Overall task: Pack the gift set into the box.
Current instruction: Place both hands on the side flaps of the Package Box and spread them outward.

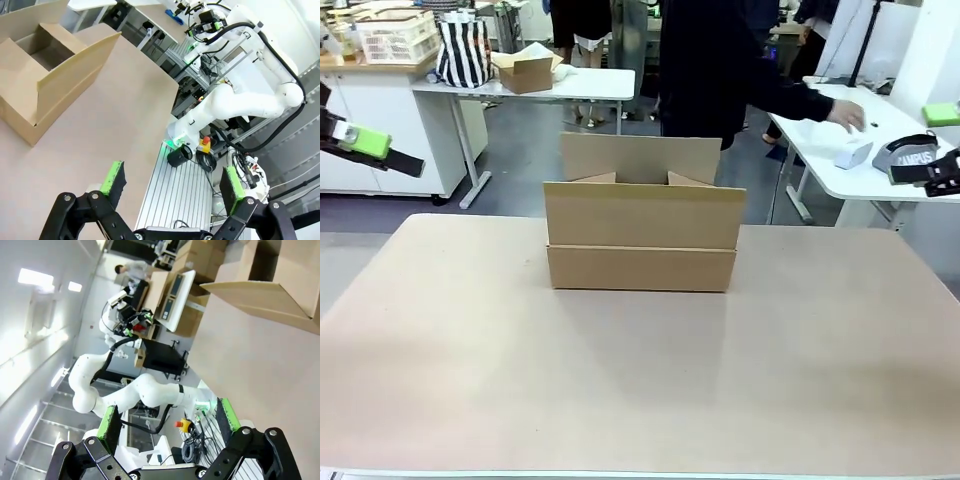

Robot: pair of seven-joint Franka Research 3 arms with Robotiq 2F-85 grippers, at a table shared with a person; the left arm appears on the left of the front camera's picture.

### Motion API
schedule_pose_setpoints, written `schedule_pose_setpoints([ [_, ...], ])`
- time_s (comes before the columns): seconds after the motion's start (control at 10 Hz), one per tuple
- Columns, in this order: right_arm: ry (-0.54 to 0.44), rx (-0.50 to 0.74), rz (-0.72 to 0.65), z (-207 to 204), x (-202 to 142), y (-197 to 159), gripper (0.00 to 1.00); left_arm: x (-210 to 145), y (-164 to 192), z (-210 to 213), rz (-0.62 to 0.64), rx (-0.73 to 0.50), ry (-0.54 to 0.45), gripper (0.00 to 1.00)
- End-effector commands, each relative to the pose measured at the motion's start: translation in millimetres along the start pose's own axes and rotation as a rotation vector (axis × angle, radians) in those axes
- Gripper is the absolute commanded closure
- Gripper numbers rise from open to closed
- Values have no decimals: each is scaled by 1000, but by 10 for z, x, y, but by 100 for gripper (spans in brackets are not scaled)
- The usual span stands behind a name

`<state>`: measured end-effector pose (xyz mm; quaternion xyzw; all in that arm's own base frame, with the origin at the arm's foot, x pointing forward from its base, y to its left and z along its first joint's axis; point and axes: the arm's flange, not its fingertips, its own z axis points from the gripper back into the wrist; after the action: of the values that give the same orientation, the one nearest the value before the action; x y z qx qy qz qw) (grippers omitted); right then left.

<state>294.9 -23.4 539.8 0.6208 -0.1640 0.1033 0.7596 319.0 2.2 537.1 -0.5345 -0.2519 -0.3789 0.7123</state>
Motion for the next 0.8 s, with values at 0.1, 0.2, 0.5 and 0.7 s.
schedule_pose_setpoints([
  [0.1, -11, 24, 30, -27, 45, 0, 0, 133, -90, -21, 20, 61, -25, 0],
  [0.2, -11, 24, 30, -27, 45, 0, 0, 370, -162, -57, 126, 169, -22, 0],
  [0.5, -11, 24, 30, -27, 45, 0, 0, 1198, -285, -449, 349, 390, -36, 0],
  [0.7, -11, 24, 30, -27, 45, 0, 0, 1660, -254, -822, 384, 628, 120, 0],
])
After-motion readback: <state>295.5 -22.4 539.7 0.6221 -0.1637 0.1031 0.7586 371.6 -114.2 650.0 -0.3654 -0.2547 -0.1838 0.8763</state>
